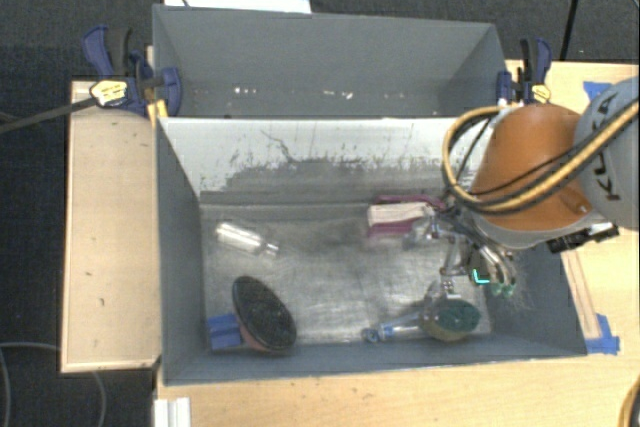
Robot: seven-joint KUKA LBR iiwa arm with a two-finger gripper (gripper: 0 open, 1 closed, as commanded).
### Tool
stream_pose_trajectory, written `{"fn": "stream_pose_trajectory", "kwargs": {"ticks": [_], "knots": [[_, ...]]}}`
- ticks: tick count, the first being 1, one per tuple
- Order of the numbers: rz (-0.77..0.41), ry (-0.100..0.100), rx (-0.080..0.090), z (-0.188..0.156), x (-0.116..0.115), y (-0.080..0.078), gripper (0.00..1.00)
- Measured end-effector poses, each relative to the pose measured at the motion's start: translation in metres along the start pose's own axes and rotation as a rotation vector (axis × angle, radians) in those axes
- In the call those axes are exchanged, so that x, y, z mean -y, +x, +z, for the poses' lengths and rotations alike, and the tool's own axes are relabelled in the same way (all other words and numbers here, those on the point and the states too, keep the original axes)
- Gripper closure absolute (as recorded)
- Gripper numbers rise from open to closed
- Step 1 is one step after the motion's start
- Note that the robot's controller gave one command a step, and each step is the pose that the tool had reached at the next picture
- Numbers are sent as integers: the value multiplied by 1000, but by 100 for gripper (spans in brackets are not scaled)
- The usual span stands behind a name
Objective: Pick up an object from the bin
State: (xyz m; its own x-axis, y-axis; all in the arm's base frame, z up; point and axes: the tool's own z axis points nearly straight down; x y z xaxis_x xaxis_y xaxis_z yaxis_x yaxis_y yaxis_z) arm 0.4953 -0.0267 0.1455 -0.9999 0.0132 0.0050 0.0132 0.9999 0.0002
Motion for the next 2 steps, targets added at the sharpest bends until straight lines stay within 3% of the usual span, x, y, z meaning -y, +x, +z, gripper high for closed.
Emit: {"fn": "stream_pose_trajectory", "kwargs": {"ticks": [1, 2], "knots": [[-115, -6, 17, 49, 29, -4, 0], [-115, -5, 28, 50, 30, -6, 100]]}}
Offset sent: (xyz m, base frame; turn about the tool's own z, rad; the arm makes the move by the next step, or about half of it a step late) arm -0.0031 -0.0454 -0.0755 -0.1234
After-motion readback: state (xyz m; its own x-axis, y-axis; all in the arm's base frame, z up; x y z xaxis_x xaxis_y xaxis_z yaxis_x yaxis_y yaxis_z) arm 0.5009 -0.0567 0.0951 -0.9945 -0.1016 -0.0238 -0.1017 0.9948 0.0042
